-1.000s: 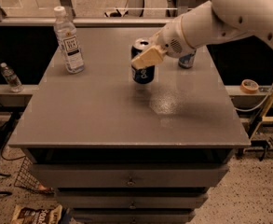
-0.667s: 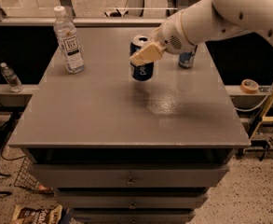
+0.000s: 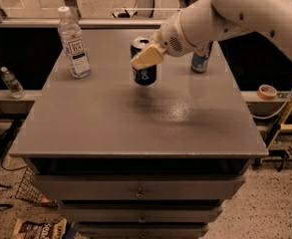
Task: Move pepsi can near blue plastic bottle
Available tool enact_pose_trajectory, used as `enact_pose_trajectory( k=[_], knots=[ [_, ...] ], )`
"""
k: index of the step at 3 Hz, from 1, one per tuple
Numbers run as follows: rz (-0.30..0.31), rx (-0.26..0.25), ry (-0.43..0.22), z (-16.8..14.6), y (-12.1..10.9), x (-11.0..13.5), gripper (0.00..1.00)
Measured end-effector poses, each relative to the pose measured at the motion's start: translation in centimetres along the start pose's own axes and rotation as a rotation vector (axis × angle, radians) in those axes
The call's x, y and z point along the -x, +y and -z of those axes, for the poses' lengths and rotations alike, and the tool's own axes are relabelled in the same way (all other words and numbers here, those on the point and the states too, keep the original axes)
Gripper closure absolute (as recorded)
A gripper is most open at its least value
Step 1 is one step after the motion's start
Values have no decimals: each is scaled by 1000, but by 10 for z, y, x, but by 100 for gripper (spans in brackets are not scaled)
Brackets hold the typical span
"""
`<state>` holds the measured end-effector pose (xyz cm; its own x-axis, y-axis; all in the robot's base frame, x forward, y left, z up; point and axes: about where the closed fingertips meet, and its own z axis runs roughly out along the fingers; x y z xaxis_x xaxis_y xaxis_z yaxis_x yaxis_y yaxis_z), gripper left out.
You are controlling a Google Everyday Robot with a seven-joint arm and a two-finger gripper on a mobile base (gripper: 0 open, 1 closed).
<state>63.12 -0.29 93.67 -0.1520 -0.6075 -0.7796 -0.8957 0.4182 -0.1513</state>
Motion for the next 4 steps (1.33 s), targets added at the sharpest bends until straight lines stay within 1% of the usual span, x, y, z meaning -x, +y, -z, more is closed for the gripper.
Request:
enact_pose_trajectory(
  k=[1,2,3,4],
  knots=[
    [41,13,11,-26,0,29,100],
    [37,22,3,-46,-8,47,100],
    [24,52,3,-66,-11,57,100],
    [17,79,30,-87,-6,60,100]
  ],
)
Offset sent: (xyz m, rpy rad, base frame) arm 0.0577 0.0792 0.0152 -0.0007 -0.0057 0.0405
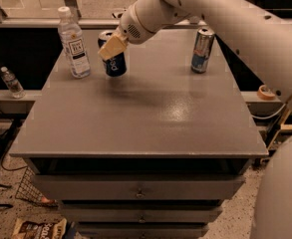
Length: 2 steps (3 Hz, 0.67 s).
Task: Move pepsi can near blue plastic bottle
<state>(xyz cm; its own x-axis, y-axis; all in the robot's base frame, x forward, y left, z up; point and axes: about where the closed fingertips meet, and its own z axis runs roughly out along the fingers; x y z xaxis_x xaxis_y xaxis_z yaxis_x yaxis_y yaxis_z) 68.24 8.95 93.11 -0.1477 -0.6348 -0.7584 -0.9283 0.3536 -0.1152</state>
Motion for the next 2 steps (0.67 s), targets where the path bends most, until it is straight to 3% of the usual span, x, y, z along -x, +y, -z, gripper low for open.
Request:
enact_pose_trajectory(
  k=[1,2],
  knots=[
    [-8,40,35,-37,0,-1,100],
    [-6,41,24,-44,-3,3,100]
  ],
)
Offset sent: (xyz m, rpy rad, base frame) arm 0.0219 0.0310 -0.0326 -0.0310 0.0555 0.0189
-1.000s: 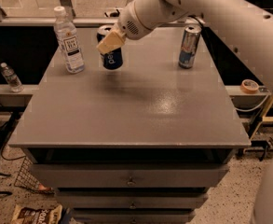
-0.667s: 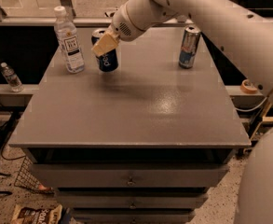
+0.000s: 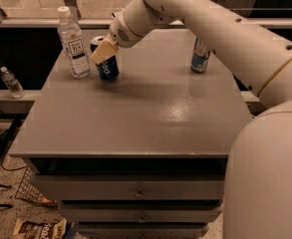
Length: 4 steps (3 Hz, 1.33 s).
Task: Move pepsi can near blue plastic bottle
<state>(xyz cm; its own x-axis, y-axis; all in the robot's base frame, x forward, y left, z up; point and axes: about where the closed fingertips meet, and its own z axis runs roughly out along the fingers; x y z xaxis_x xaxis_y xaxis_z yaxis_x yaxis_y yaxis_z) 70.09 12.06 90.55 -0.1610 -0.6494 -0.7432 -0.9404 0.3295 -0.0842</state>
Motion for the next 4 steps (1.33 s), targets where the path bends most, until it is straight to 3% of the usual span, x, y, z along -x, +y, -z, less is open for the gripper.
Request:
enact_pose_trajectory(
  k=[2,3,4],
  knots=[
    [-20,-3,-50,-6,-3,0,100],
    [-37,22,-60,-16,1,-4,100],
    [-36,24,-58,-17,2,-4,82]
  ],
)
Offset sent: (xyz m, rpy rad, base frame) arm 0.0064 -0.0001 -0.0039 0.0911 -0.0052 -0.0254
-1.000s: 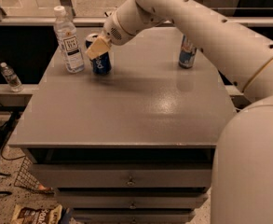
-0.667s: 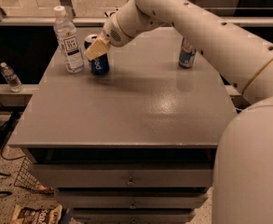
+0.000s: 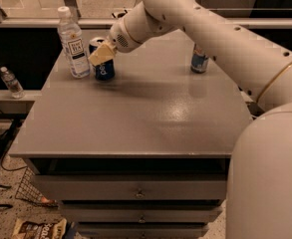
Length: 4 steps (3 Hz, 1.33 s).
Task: Move pepsi can near blue plastic bottle
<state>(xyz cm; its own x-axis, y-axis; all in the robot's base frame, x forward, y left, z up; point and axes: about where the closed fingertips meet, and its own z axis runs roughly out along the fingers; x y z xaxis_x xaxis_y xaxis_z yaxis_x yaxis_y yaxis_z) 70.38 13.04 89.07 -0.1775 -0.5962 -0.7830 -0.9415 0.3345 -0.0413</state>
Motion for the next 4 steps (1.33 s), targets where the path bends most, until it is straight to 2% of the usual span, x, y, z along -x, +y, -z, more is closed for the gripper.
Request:
enact_pose_trajectory(
  k=[3,4],
  knots=[
    [0,5,2,-3,1,0,11],
    [1,9,3,-5,3,0,0]
  ],
)
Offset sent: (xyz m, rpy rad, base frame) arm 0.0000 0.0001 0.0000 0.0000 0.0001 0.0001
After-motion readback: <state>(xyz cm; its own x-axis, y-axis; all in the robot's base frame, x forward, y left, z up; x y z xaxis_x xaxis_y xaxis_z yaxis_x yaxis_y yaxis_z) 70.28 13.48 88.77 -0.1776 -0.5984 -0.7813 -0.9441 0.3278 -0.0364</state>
